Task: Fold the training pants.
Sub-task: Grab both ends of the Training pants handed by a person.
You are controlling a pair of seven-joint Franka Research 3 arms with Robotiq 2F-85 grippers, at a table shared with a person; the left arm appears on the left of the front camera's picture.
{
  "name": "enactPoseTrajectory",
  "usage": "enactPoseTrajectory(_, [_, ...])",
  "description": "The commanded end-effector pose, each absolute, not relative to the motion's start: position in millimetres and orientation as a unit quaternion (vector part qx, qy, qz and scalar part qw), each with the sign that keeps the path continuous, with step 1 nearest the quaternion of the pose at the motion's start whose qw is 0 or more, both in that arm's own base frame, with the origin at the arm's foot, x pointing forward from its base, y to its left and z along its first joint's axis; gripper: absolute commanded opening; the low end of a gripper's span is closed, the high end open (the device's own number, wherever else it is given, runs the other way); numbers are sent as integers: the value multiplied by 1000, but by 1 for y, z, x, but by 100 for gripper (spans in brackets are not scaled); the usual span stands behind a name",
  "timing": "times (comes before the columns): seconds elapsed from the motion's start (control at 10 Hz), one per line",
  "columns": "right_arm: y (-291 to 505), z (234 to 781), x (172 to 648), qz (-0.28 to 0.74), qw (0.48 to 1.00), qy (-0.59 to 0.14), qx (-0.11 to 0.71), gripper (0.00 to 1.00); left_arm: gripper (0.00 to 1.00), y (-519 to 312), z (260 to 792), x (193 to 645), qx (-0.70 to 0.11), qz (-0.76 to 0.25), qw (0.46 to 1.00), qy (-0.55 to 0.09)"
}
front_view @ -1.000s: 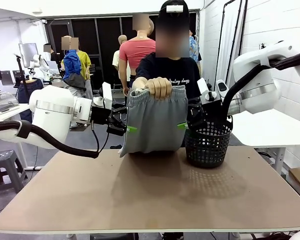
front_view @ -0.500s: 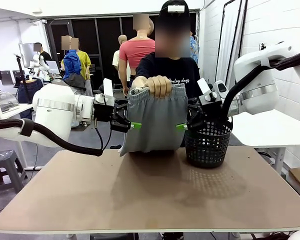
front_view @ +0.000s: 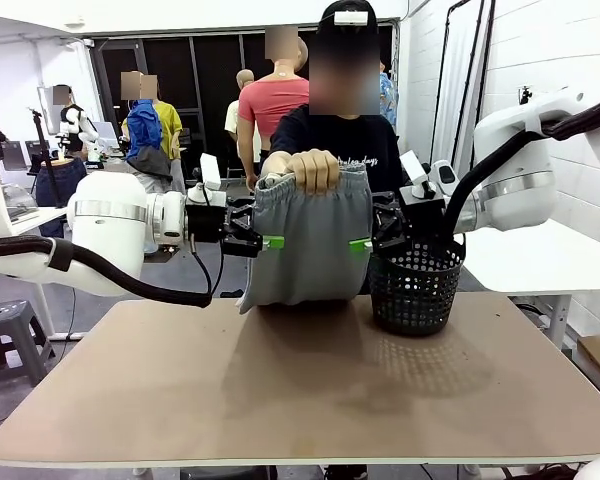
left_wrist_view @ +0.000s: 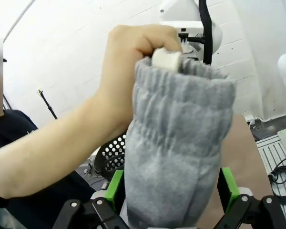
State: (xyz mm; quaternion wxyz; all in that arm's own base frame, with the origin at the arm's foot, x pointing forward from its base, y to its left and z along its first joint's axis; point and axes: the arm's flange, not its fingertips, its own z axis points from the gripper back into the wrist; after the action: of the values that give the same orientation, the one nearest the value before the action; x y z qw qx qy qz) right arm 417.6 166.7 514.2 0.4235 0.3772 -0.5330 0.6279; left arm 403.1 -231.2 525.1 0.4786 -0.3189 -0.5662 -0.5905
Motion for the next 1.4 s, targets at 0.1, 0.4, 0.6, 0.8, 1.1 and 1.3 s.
enactPoseTrajectory(0.1, [176, 522, 429, 614, 425, -537, 393, 100, 100, -237, 522, 413, -340, -562, 512, -553])
enactPoseTrajectory(0.4, [179, 529, 437, 614, 419, -530, 408, 100, 100, -236, 522, 416, -356, -565, 498, -553])
enactPoseTrajectory(0.6, [180, 529, 440, 608, 408, -522, 437, 93, 88, -237, 522, 415, -374, -566, 484, -553])
enactPoseTrajectory(0.8, [184, 530, 445, 600, 401, -515, 464, 53, 50, -236, 523, 417, -397, -557, 469, -560])
enactPoseTrajectory(1.1, [187, 530, 448, 591, 409, -512, 470, 0, 0, -235, 522, 419, -411, -542, 473, -560])
enactPoseTrajectory(1.3, [188, 529, 449, 583, 412, -509, 481, 0, 0, -233, 521, 421, -425, -533, 477, -555])
